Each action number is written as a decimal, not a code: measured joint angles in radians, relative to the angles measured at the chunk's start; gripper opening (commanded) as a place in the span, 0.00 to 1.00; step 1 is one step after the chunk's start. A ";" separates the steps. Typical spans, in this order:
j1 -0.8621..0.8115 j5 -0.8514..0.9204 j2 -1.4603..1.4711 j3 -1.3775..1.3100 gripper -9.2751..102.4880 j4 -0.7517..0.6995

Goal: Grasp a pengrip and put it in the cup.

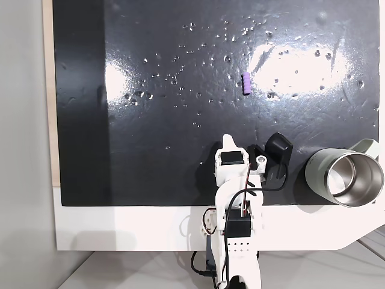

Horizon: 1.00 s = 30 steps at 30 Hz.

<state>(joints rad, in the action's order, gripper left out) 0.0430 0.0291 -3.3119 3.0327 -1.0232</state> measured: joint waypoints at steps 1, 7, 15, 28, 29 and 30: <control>0.000 0.000 0.000 0.000 0.08 0.000; 0.018 0.014 0.000 0.000 0.08 0.000; 0.020 0.014 0.000 0.000 0.08 0.000; -0.057 0.341 0.002 -0.074 0.08 -0.072; -0.075 0.370 0.002 -0.110 0.08 -0.109; -0.097 0.400 0.000 -0.138 0.08 -0.132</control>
<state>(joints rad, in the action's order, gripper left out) -0.0537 0.4295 -3.3119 2.8946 -1.1551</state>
